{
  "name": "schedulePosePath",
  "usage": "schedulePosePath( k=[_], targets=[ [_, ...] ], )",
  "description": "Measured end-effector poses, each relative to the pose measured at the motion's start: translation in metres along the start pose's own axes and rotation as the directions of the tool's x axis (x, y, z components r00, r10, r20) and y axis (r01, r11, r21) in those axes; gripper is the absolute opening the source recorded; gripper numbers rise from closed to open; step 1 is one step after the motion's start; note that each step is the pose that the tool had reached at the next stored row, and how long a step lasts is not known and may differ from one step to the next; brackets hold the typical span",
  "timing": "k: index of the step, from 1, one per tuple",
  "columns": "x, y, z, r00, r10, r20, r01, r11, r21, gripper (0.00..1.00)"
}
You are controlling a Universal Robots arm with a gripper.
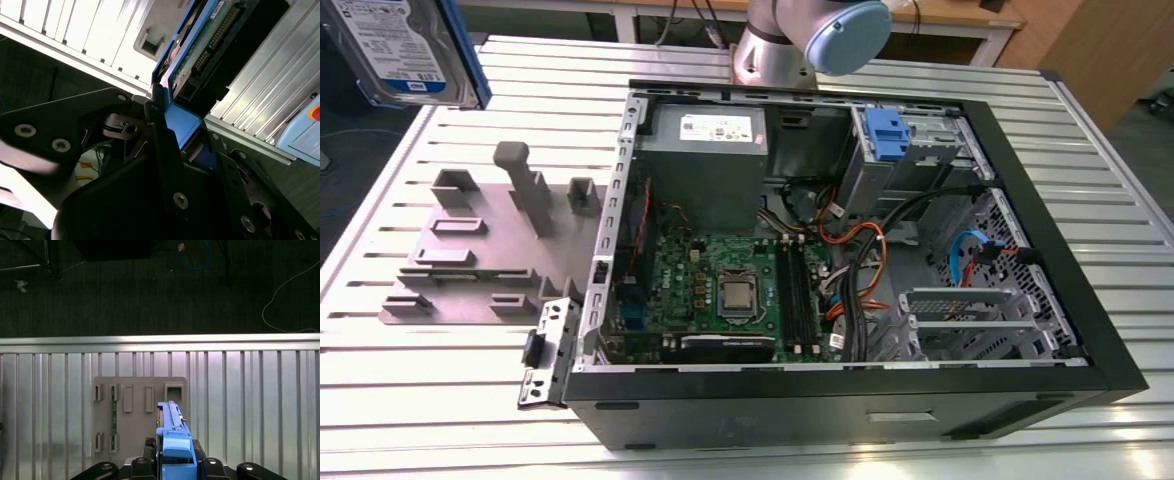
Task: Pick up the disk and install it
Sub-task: 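Pick up the disk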
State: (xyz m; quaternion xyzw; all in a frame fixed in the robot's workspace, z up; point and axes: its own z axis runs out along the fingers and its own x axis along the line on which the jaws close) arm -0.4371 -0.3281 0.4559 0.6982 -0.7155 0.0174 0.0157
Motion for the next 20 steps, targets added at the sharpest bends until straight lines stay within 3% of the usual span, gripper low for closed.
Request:
schedulePosePath(
  k=[20],
  targets=[
    [0.0003,0.0,-0.0062,1.0,0.0,-0.003,0.0,1.0,0.0,0.36]
  ],
)
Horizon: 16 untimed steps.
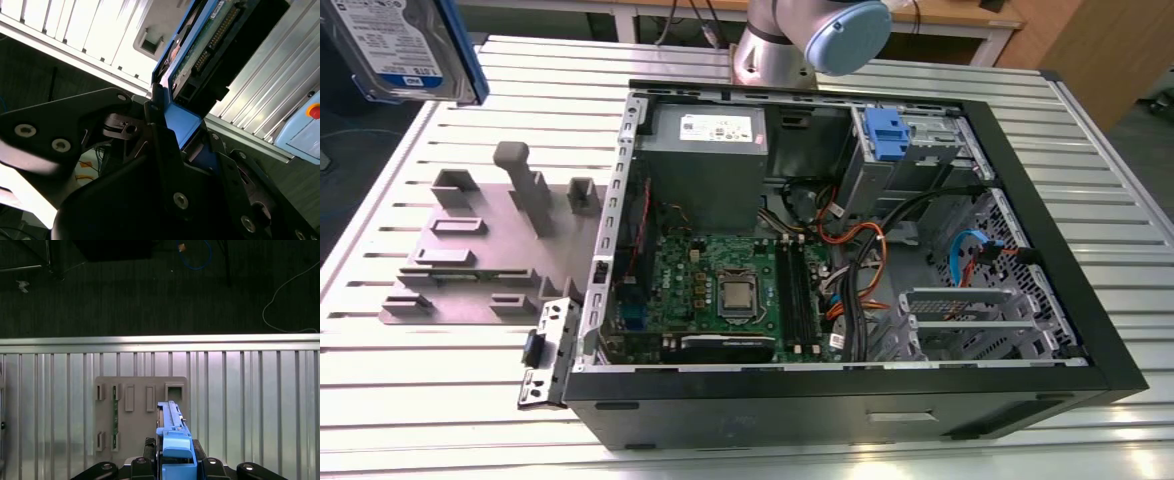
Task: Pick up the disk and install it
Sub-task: 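Pick up the disk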
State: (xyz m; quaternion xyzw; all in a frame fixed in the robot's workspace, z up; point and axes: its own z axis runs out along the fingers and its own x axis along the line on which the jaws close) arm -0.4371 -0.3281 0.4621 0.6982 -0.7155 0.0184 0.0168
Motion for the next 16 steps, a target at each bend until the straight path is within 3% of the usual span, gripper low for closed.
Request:
schedulePosePath(
  k=[16],
  targets=[
    [0.0003,0.0,-0.005,1.0,0.0,-0.0024,0.0,1.0,0.0001,0.36]
  ],
)
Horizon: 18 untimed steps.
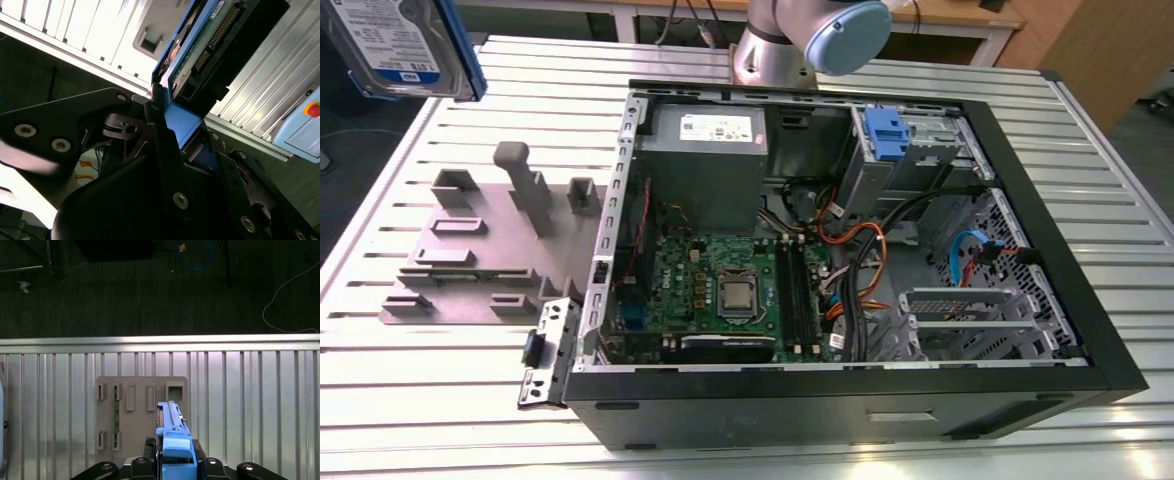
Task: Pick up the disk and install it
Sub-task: 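Pick up the disk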
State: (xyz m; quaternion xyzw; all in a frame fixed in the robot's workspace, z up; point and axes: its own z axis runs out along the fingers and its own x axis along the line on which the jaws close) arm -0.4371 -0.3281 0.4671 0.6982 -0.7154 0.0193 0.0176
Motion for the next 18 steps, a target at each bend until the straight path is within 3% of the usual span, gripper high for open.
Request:
schedulePosePath(
  k=[18],
  targets=[
    [0.0003,0.0,-0.0056,1.0,0.0,-0.0026,0.0,1.0,0.0001,0.36]
  ],
)
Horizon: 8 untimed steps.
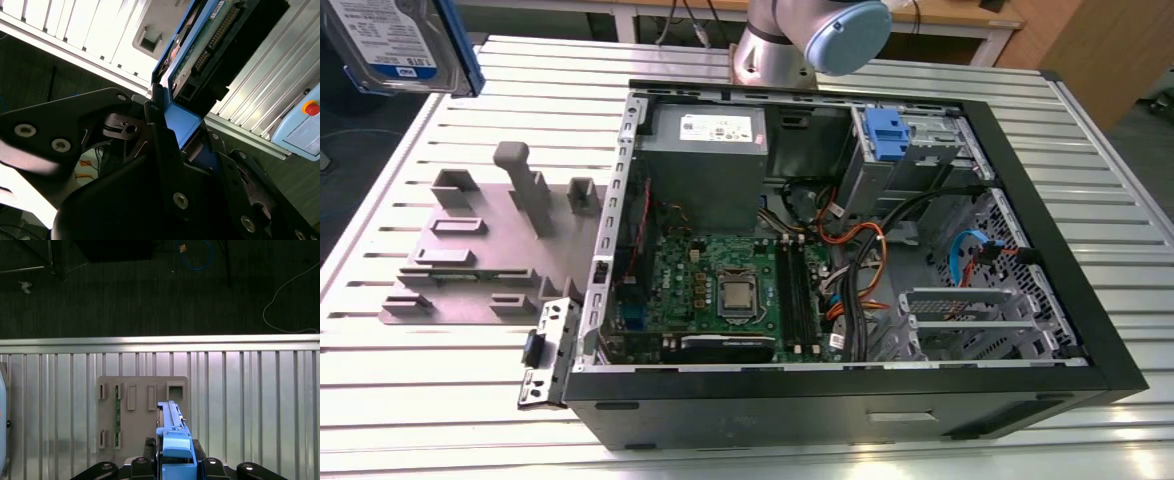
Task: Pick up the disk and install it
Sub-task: 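Pick up the disk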
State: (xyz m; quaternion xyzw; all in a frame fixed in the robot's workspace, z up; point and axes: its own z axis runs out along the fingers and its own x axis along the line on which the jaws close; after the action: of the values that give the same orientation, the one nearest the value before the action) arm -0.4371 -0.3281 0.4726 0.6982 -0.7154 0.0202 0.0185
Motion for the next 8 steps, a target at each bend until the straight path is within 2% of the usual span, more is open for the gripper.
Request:
schedulePosePath(
  k=[8],
  targets=[
    [0.0001,0.0,-0.0025,1.0,0.0,-0.0012,0.0,1.0,0.0,0.36]
  ],
)
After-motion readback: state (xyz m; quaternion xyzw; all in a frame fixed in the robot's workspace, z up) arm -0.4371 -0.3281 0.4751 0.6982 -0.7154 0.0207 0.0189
